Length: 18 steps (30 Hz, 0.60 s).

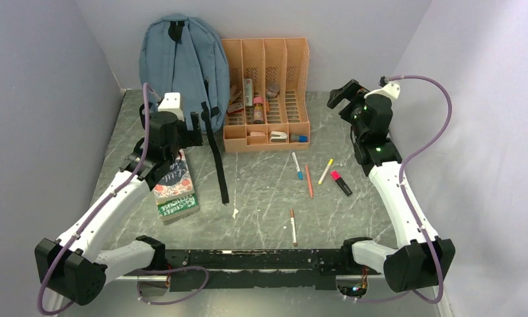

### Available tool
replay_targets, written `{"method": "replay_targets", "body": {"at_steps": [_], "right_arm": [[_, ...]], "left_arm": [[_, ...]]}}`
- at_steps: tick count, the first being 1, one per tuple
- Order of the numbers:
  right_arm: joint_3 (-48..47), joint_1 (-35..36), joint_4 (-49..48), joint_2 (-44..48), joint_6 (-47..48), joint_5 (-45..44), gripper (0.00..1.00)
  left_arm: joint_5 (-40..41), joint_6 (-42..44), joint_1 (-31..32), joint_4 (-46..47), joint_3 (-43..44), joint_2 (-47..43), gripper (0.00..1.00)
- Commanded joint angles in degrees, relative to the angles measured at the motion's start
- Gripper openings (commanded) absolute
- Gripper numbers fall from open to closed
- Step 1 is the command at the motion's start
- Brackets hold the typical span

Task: Pack the student bag
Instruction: Pick up the student bag at the center of the board.

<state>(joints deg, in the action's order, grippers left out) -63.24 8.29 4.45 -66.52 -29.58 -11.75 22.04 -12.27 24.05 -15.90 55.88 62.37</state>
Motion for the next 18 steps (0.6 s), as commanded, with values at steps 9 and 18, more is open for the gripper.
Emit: {"method": "replay_targets", "body": {"at_steps": [9,18], "right_arm": [[-1.85,-0.72,-3.34,1.02,0.77,4.07,1.0],[1.91,-1.35,-13.16,-2.7,-2.9,19.92,1.0]], "left_arm": [[2.83,-4.9,-1.9,4.28,0.61,-0.83,0.99],[-5.11,-4.85,-2.94,7.43,-0.13,-4.79,0.99]]}}
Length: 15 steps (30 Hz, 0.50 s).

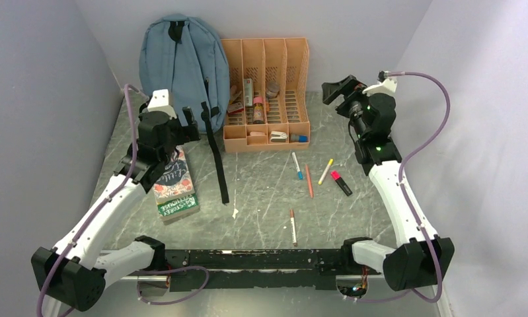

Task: Pack the student bag
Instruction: Pick up the student bag at the center of the board.

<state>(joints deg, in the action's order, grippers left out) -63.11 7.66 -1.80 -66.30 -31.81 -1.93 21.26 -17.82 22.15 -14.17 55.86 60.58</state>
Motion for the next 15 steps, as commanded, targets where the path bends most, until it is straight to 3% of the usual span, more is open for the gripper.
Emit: {"method": "replay_targets", "body": {"at_steps": [1,8,15], "right_arm": [[2.21,-0.72,-8.61,-4.28,-0.38,11.23,1.0],[-7.46,1.4,-6.12,-19.02,0.32,23.64,0.99],[-25.72,12.9,1.63,-34.51,6.4,17.82,0.99]], "left_arm": [[-5.17,0.58,-1.06,6.28,-0.72,-3.12,0.99],[-8.23,3.88,-1.14,1.35,2.03,-0.08,0.98],[-6.96,3.73,-2.61,0.77,1.38,-0.69,0.98]]}}
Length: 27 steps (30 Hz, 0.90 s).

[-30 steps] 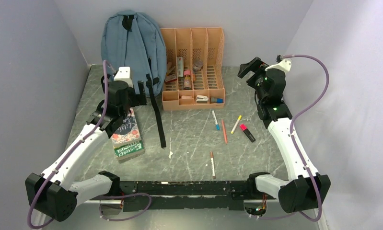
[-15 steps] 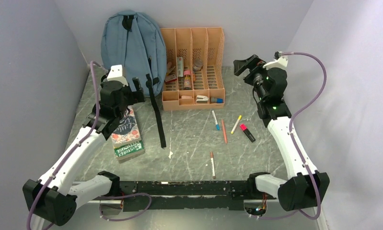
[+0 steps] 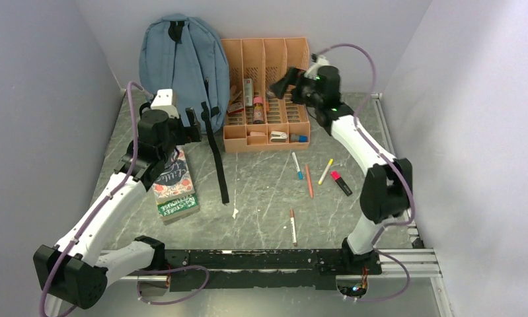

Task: Pack the student bag
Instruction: Pick up the student bag at the center of the board.

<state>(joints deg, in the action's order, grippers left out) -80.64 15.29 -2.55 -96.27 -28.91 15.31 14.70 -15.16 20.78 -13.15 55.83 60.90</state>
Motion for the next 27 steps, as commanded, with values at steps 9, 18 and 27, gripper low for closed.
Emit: {"method": "replay_targets", "body": {"at_steps": [9,18,27], "right_arm": [[-28.15,10.91,0.78,-23.31,-0.39,3.95,0.97],[-42.07,13.63,1.2,-36.42,-1.43,6.08,0.92],[-46.2,14.88,-0.45,-41.15,-1.68,6.65,0.81]], "left_arm": [[3.68,0.06,-1.35,-1.55,0.86,-1.56,0.99],[2.07,0.04,-1.62,-1.27,0.51,-1.7,0.99],[0.73,-0.05,-2.14,-1.27,0.5,-1.4,0.99]]}}
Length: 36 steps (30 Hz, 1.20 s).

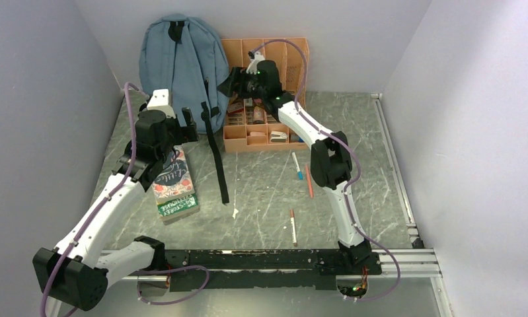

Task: Pack the student bag
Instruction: Pick up the student bag at the center of the board.

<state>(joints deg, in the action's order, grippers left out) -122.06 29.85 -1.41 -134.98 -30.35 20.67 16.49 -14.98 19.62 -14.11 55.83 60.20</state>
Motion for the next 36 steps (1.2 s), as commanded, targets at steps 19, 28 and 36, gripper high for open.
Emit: {"method": "replay_targets", "body": {"at_steps": [19,28,36], "right_arm": [[-6.31,1.92,-4.03,-3.81,6.02,4.45,0.27],[0.69,5.89,-12.08,2.37,20.71,8.51,0.0],[15.68,10.73,-22.52,10.57,39.56,11.28,0.0]], "left_arm": [[1.55,-2.96,-2.66,-1.54,1.13,0.61,0.99],[16.18,-13.28,-3.8,-15.46,8.89,-1.18,0.99],[19.42,-18.06,-3.8,-21.47,15.7,-5.07,0.99]]}}
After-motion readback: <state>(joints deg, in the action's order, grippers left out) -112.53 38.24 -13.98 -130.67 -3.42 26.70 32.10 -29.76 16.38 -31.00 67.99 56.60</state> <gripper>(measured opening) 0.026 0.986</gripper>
